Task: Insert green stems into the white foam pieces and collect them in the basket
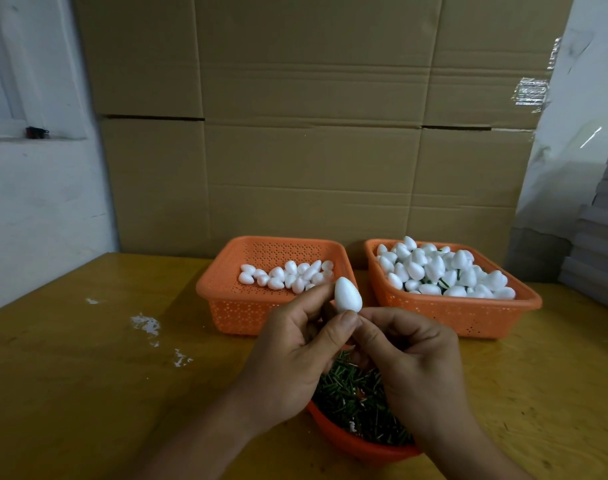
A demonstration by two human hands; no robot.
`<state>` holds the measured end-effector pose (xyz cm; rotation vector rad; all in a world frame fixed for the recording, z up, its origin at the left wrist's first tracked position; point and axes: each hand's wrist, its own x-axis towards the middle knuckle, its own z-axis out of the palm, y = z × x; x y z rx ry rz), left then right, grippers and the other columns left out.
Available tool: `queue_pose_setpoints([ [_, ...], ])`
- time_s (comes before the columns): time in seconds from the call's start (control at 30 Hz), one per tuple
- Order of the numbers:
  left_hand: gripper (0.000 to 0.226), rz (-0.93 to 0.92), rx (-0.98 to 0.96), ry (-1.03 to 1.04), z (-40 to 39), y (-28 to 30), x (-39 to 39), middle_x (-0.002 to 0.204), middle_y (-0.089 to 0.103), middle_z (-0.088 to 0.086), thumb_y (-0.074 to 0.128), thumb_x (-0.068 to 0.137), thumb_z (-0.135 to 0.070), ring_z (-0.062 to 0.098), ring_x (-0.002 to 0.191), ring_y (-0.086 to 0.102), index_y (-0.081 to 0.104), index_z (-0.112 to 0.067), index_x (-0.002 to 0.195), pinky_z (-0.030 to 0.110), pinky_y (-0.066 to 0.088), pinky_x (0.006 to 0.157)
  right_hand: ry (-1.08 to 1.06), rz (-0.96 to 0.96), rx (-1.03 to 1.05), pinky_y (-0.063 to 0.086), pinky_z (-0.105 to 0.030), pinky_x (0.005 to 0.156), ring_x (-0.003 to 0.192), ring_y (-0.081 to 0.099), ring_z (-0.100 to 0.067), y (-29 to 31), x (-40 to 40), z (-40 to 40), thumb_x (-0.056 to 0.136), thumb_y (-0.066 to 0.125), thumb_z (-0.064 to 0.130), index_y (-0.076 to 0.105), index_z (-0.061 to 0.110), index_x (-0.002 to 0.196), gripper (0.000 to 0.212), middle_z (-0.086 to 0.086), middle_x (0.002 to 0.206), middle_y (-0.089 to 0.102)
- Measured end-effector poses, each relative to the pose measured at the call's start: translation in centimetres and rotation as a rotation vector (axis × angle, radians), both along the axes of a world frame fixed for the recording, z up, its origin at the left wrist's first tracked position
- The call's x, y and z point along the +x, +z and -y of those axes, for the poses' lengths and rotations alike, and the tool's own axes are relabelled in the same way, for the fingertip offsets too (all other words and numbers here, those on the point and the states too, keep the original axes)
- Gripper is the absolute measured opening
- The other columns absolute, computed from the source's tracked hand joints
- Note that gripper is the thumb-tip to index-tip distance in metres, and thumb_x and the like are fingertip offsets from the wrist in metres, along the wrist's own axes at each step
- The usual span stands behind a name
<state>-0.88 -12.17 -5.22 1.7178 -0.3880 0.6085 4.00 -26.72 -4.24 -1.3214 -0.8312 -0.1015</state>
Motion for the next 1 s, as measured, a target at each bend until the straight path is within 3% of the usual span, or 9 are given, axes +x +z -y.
queue_pose_setpoints([
  [0.07, 0.035, -0.001, 0.011, -0.052, 0.0, 0.1, -0.1, 0.077, 0.057, 0.006, 0.058, 0.099, -0.038, 0.008, 0.058, 0.049, 0.058, -0.034, 0.134, 0.024, 0.043, 0.056, -0.013, -0.016, 0.008, 0.051, -0.018, 0.053, 0.055, 0.065, -0.006, -0.1, 0.2, 0.0, 0.077, 0.072, 0.026, 0.080, 0.024, 0.082, 0.010, -0.005, 0.067, 0.074],
  [0.13, 0.043, 0.004, 0.004, -0.092, 0.0, 0.2, -0.2, 0.086, 0.065, -0.014, 0.057, 0.100, -0.034, -0.003, 0.064, 0.059, 0.051, -0.037, 0.142, 0.011, 0.047, 0.061, -0.017, -0.021, 0.011, 0.050, -0.017, 0.053, 0.055, 0.064, -0.006, 0.0, 0.4, 0.1, 0.078, 0.072, 0.023, 0.080, 0.021, 0.083, 0.011, -0.005, 0.066, 0.074],
  [0.23, 0.054, -0.029, 0.049, -0.065, 0.1, 0.0, -0.4, 0.083, 0.059, -0.020, 0.058, 0.098, -0.041, -0.007, 0.066, 0.058, 0.039, -0.043, 0.148, 0.011, 0.047, 0.060, -0.030, -0.022, 0.023, 0.051, -0.020, 0.054, 0.055, 0.062, -0.010, 0.5, 0.9, 0.3, 0.079, 0.072, 0.023, 0.080, 0.016, 0.083, 0.011, -0.008, 0.066, 0.073],
  [0.33, 0.056, -0.078, 0.132, 0.041, 0.1, -0.7, -0.4, 0.084, 0.056, -0.012, 0.058, 0.090, -0.058, -0.003, 0.072, 0.055, 0.038, -0.055, 0.142, 0.020, 0.047, 0.070, -0.109, -0.037, 0.029, 0.051, -0.017, 0.054, 0.056, 0.063, -0.008, 1.5, 2.2, 0.8, 0.080, 0.072, 0.023, 0.079, 0.016, 0.081, 0.010, -0.006, 0.067, 0.072],
  [0.43, 0.054, -0.116, 0.186, 0.098, 0.1, -1.4, -0.3, 0.085, 0.055, -0.011, 0.056, 0.088, -0.063, -0.001, 0.079, 0.056, 0.042, -0.052, 0.139, 0.022, 0.043, 0.076, -0.245, -0.070, 0.024, 0.051, -0.016, 0.052, 0.054, 0.061, -0.004, 2.1, 4.6, 1.3, 0.086, 0.074, 0.017, 0.078, 0.019, 0.079, 0.008, -0.003, 0.067, 0.073],
  [0.67, 0.041, -0.187, 0.270, 0.115, 0.1, -1.8, -0.2, 0.082, 0.058, -0.017, 0.053, 0.088, -0.068, -0.003, 0.076, 0.058, 0.052, -0.051, 0.126, 0.018, 0.044, 0.069, -0.536, -0.056, -0.093, 0.052, -0.019, 0.060, 0.064, 0.066, 0.000, 2.0, 11.1, 2.4, 0.091, 0.072, 0.021, 0.074, 0.033, 0.079, 0.017, 0.013, 0.070, 0.074],
  [0.77, 0.033, -0.194, 0.280, 0.125, 0.1, -1.8, -0.1, 0.081, 0.061, -0.017, 0.053, 0.090, -0.065, -0.001, 0.073, 0.058, 0.062, -0.045, 0.114, 0.018, 0.045, 0.065, -0.671, -0.070, -0.174, 0.055, -0.033, 0.068, 0.063, 0.064, -0.005, 2.4, 13.7, 3.1, 0.092, 0.071, 0.021, 0.072, 0.031, 0.074, 0.021, 0.010, 0.061, 0.068],
  [0.87, 0.034, -0.179, 0.259, 0.109, 0.2, -2.0, 0.0, 0.077, 0.066, -0.004, 0.053, 0.093, -0.062, 0.014, 0.070, 0.061, 0.070, -0.032, 0.097, 0.031, 0.049, 0.062, -0.789, -0.067, -0.290, 0.058, -0.043, 0.069, 0.065, 0.067, -0.021, 3.0, 16.2, 3.9, 0.094, 0.066, 0.021, 0.072, 0.026, 0.073, 0.022, 0.007, 0.064, 0.067],
  [1.0, 0.044, -0.169, 0.244, 0.116, 0.3, -2.3, 0.2, 0.074, 0.066, 0.003, 0.051, 0.091, -0.069, 0.024, 0.070, 0.060, 0.071, -0.030, 0.092, 0.039, 0.049, 0.062, -0.913, -0.078, -0.556, 0.046, -0.036, 0.057, 0.059, 0.059, -0.028, 3.2, 19.1, 4.2, 0.095, 0.061, 0.030, 0.073, 0.012, 0.076, 0.029, -0.010, 0.065, 0.067],
])
